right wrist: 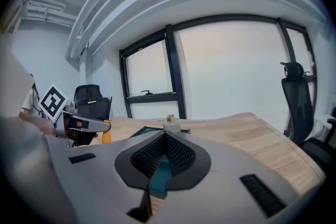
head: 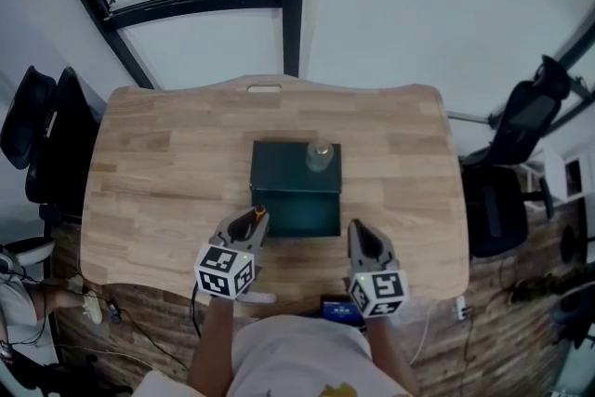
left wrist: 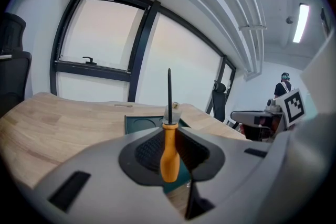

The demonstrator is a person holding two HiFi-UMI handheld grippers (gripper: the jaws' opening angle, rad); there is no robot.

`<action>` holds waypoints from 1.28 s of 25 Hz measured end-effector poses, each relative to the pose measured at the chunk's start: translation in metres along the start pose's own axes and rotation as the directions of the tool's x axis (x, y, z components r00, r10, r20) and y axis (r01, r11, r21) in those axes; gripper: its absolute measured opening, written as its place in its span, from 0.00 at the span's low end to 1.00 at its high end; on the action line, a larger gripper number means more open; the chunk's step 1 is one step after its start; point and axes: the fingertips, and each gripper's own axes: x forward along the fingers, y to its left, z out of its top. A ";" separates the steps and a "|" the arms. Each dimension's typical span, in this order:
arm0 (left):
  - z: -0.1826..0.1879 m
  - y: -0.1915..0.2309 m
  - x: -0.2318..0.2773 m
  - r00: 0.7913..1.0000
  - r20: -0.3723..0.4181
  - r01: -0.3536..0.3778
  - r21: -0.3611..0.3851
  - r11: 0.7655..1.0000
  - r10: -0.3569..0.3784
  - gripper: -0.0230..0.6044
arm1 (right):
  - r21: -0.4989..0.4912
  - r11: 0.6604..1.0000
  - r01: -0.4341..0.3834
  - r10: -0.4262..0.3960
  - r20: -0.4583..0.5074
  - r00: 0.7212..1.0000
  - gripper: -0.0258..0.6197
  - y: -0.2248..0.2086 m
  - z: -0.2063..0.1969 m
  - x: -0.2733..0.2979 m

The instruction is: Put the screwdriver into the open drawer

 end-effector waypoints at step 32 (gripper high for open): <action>-0.040 0.006 0.034 0.985 -0.173 0.034 0.081 0.996 -0.020 0.15 | 0.036 0.999 -0.002 0.004 -0.053 0.999 0.03 -0.013 -0.020 0.026</action>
